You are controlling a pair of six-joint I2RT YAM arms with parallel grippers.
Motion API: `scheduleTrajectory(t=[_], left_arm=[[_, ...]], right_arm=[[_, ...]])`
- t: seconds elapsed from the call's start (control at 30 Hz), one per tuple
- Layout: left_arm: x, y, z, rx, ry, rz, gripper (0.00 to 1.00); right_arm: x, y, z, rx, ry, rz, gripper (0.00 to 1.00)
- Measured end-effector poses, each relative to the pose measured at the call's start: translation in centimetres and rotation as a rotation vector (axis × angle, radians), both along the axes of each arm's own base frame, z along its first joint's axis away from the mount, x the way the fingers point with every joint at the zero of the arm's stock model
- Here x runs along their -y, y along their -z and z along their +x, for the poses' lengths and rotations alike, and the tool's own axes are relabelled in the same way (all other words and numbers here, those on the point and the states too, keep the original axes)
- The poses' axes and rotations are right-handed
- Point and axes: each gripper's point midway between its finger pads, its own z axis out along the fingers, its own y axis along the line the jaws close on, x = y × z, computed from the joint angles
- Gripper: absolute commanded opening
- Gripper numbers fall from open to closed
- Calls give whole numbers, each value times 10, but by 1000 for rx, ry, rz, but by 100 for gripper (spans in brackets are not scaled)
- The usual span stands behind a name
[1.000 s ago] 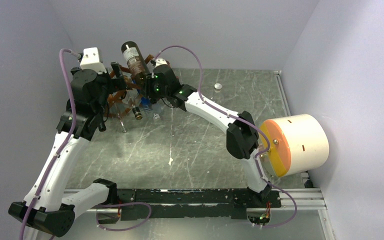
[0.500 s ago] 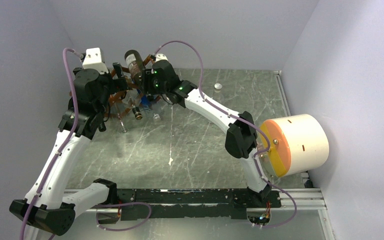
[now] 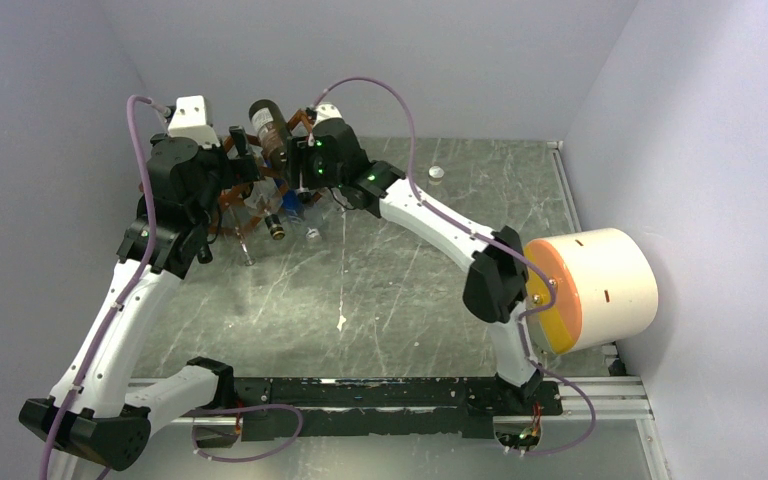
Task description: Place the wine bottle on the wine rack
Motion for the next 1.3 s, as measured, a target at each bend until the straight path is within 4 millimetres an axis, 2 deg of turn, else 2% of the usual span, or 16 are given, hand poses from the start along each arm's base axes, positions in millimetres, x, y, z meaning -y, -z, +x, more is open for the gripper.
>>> scheduleTrajectory(t=[0.1,0.33,0.43,0.5,0.63,0.77,0.87,1.0,1.13,1.3], left_arm=[[7,0,0,-1,37,-5,99],[27,-3,-6,17,163,-17,99],[36,-8,-12,40,226,-22,99],[42,-12,-16,58,267,-25,99],[55,-17,-23,92,352,-29,99],[67,-15,-29,106,433,-29,99],[75,-13,-32,109,484,-31,99],[82,-13,-35,112,528,-33,99],[85,-12,-37,109,546,-34,99],[86,-8,-38,103,553,-33,99]], right_arm=[[20,-30,-10,64,13,25,63],[92,-102,-33,239,121,64,64],[126,-116,-33,287,201,37,66],[150,-117,-30,299,265,6,66],[209,-102,-15,268,418,-69,66],[284,-66,4,183,570,-158,66],[315,-41,12,116,613,-227,66],[323,-11,21,35,574,-297,66],[312,16,28,-32,492,-341,66],[299,21,34,-42,410,-359,62]])
